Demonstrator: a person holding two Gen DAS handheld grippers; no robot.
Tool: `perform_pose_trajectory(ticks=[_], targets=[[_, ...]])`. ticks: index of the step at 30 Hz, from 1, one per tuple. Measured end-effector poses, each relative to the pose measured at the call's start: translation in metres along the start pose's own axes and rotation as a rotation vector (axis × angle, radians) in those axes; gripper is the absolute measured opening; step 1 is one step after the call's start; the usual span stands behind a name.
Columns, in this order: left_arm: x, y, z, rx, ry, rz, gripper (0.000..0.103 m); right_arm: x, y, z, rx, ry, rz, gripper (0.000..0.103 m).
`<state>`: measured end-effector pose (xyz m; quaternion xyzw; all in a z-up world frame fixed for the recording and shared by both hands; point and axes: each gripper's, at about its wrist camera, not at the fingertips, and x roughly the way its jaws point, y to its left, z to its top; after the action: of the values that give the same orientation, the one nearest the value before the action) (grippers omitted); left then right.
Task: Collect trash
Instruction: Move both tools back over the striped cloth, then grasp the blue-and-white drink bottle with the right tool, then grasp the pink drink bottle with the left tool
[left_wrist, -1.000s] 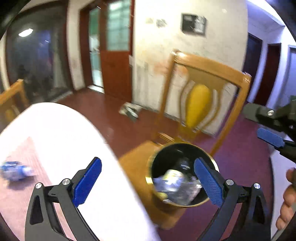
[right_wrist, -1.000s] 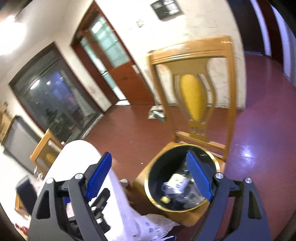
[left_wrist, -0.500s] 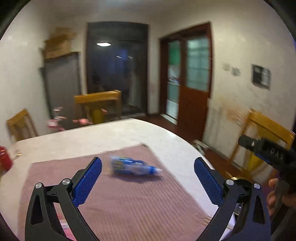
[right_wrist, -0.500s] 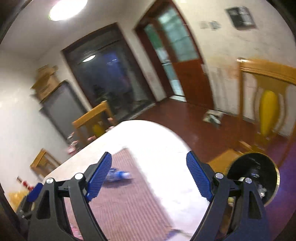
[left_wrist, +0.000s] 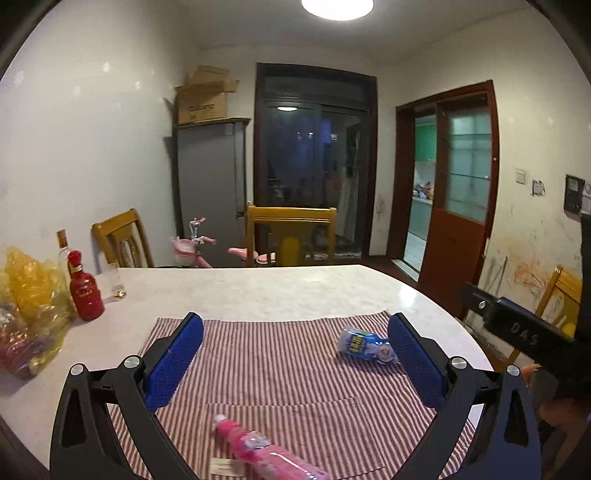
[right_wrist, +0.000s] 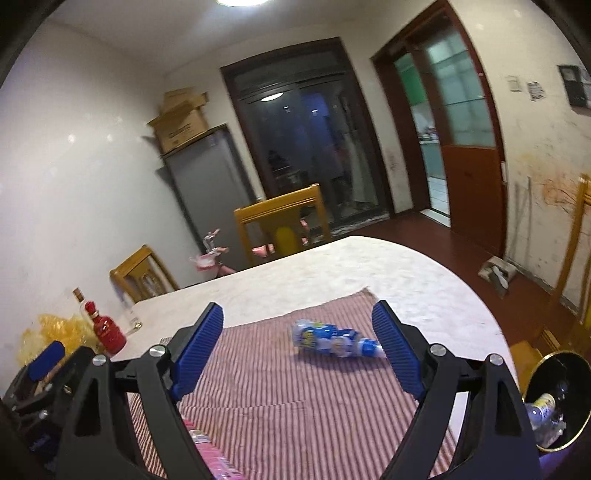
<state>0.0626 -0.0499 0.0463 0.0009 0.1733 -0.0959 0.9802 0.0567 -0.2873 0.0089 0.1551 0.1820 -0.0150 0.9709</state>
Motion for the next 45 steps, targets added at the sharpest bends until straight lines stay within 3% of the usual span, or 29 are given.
perform_pose_trajectory(ticks=[9,14,17,19,23,25,28,32,38,45], targets=[[0.003,0.028,-0.003,-0.040,0.019,0.036,0.097,0.030,0.031,-0.002,-0.132,0.048,0.048,0.083],[0.022,0.035,-0.011,-0.056,0.059,0.081,0.097,0.056,0.034,0.000,-0.306,0.099,0.079,0.083],[0.039,0.043,-0.022,-0.068,0.115,0.116,0.097,0.091,0.036,-0.005,-0.552,0.204,0.106,0.083],[0.052,0.046,-0.031,-0.070,0.158,0.125,0.097,0.128,0.034,-0.016,-0.713,0.343,0.138,0.083],[0.070,0.049,-0.042,-0.077,0.223,0.135,0.097,0.192,0.022,-0.042,-0.842,0.582,0.188,0.083],[0.076,0.046,-0.043,-0.074,0.239,0.138,0.097,0.223,0.018,-0.056,-0.910,0.653,0.176,0.083],[0.082,0.041,-0.044,-0.058,0.254,0.145,0.097,0.256,0.009,-0.065,-0.893,0.732,0.171,0.082],[0.085,0.038,-0.048,-0.052,0.268,0.143,0.097,0.283,-0.005,-0.069,-0.822,0.829,0.161,0.064],[0.091,0.038,-0.050,-0.057,0.289,0.144,0.097,0.284,-0.016,-0.077,-0.783,0.865,0.157,0.060],[0.090,0.033,-0.054,-0.042,0.301,0.158,0.097,0.278,-0.027,-0.075,-0.619,0.894,0.144,0.053]])
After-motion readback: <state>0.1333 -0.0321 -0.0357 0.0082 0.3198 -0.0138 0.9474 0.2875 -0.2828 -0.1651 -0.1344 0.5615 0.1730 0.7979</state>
